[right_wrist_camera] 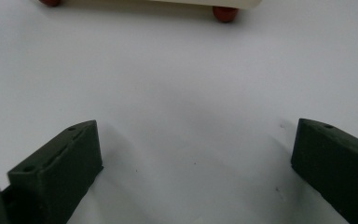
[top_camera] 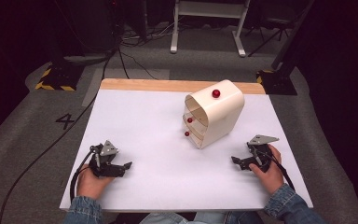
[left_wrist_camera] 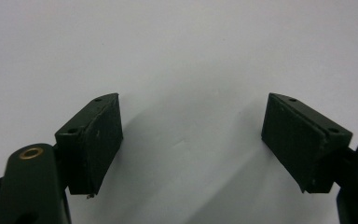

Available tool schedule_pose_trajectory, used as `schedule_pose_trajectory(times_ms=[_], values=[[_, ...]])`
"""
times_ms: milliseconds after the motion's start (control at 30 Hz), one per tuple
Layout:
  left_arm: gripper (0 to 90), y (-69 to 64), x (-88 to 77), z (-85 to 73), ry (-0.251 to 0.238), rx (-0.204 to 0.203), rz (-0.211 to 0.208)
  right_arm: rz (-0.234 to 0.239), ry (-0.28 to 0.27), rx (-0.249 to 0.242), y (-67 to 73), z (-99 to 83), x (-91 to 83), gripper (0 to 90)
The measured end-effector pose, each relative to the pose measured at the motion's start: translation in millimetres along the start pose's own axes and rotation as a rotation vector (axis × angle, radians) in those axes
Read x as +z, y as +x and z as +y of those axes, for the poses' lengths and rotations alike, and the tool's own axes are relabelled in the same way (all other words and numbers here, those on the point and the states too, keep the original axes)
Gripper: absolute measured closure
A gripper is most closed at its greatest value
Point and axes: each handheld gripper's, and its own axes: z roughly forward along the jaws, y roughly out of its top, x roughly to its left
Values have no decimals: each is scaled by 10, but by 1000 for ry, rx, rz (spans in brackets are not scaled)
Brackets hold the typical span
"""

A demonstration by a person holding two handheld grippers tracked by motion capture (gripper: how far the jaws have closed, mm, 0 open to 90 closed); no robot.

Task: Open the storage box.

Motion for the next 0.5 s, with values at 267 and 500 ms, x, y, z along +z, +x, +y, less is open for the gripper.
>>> schedule_pose_trajectory(times_ms=[267, 500], values=[[297, -56, -68, 120, 36, -49, -10, 0, -1, 0, 0, -1, 0, 15], [307, -142, -289, 277, -73, -59, -56, 1, -1, 0, 1, -1, 0, 15]])
